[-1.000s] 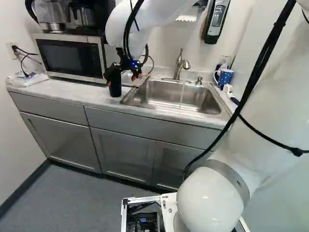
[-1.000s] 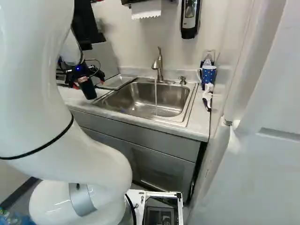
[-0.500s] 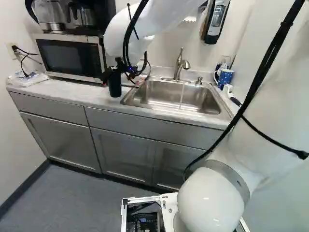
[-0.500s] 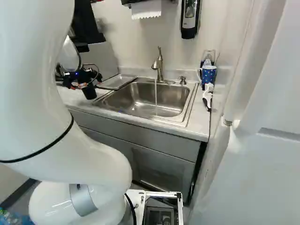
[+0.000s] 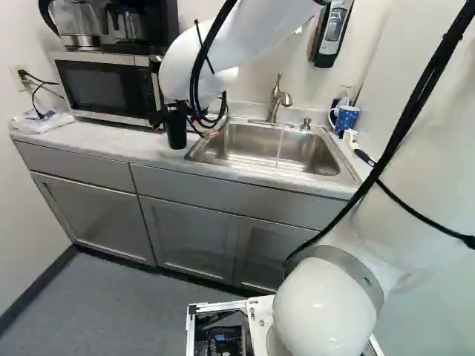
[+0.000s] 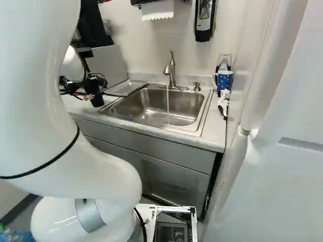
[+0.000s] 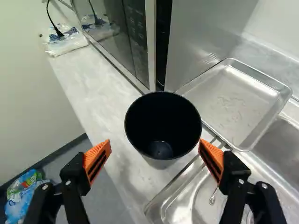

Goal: Rinse the cup and place it in the tray

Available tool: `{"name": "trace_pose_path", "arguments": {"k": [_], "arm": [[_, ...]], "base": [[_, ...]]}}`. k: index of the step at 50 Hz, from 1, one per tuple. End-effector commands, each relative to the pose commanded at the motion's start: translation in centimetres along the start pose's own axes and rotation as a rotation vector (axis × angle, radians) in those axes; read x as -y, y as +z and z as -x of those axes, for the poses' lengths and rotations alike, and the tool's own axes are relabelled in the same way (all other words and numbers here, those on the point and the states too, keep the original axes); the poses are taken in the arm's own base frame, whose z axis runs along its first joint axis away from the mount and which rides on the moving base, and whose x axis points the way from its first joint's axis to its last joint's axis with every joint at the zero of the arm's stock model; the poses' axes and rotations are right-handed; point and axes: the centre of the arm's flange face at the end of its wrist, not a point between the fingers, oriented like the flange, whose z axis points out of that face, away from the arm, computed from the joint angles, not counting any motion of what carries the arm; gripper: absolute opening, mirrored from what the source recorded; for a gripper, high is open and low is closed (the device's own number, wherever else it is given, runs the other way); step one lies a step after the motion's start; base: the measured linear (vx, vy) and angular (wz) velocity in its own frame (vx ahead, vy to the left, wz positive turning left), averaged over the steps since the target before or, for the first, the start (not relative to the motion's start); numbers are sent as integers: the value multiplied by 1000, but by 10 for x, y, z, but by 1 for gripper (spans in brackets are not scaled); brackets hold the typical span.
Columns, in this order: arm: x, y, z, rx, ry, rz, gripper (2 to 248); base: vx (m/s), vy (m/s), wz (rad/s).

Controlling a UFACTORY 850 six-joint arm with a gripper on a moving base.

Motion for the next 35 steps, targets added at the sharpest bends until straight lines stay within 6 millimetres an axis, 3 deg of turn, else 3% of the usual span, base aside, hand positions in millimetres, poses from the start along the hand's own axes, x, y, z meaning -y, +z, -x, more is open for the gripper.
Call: {"name": "trace_pose_path", "arguments": {"k": [35], "arm": [[0, -2, 27, -176, 0, -1, 247]], "base": [[0, 0, 0]]}}
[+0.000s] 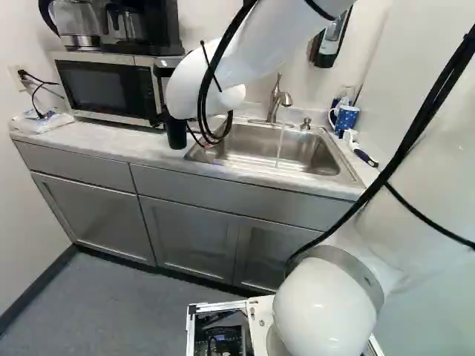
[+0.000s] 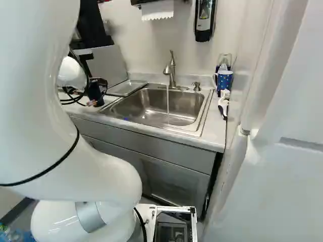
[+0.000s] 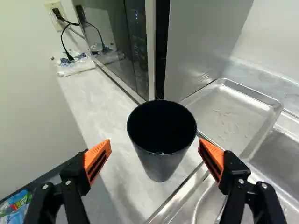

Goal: Rinse the cup and place it in the tray

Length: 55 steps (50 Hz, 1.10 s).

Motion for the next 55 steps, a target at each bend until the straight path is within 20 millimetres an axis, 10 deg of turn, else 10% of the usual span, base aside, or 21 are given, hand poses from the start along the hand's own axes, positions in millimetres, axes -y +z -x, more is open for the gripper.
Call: {"name": "trace_pose_path", "arguments": {"k": [55], "arm": [[2, 3, 28, -266, -2, -5, 247]], "base": [[0, 0, 0]]}}
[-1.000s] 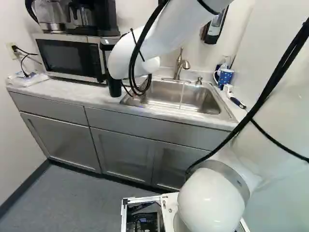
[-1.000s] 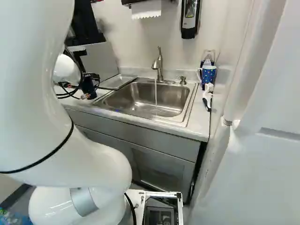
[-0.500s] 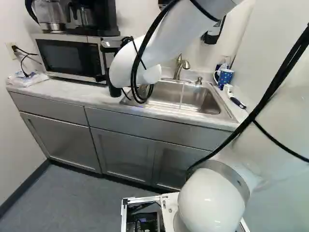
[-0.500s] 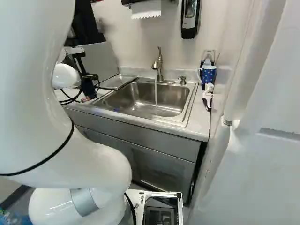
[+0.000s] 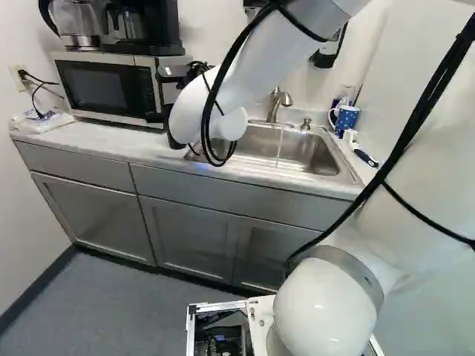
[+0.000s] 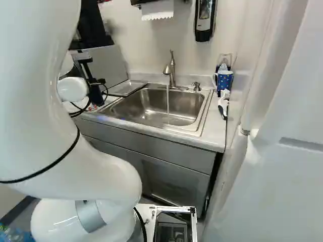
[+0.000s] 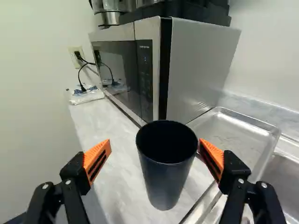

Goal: Rinse the cup and place it in the tray

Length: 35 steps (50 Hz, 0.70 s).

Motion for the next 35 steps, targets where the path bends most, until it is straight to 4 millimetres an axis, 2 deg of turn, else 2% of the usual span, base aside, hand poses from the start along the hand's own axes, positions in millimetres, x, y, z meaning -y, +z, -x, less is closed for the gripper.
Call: {"name": "trace_pose_path", "arguments": {"k": [8, 35], "arm": [[-5, -4, 5, -28, 2, 12, 247], [-5, 3, 28, -16, 2, 12, 247]], "base": [[0, 0, 0], [0, 0, 0]]}}
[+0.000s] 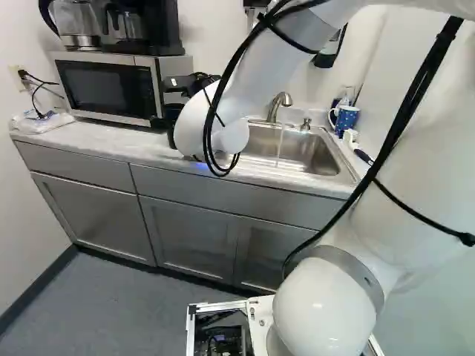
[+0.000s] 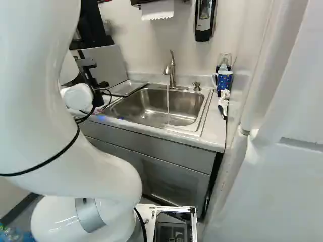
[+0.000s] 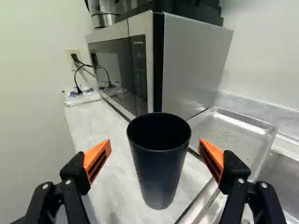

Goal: Rinse the cup and place it in the tray

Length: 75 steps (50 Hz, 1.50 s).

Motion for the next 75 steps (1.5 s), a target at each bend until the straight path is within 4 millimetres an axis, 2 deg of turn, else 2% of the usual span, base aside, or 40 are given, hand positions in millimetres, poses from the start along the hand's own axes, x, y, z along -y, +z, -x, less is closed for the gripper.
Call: {"name": "trace_pose_path", "arguments": {"k": [11, 35, 36, 40, 41, 46, 47, 51, 52, 65, 75], "arm": [[0, 3, 11, 26, 0, 0, 247], [-3, 10, 10, 26, 1, 7, 247], [-3, 10, 10, 26, 1, 7, 232], [-3, 10, 10, 26, 1, 7, 232], [-3, 10, 10, 26, 1, 7, 194], [-3, 10, 10, 26, 1, 7, 194], [-3, 10, 10, 26, 1, 7, 157], [-3, 10, 10, 26, 1, 7, 157], [-3, 10, 10, 26, 1, 7, 128], [-4, 8, 4, 13, 2, 10, 124], [-14, 1, -4, -9, 5, 31, 124]], "base": [[0, 0, 0], [0, 0, 0], [0, 0, 0], [0, 0, 0], [0, 0, 0], [0, 0, 0], [0, 0, 0], [0, 0, 0], [0, 0, 0], [0, 0, 0], [0, 0, 0]]}}
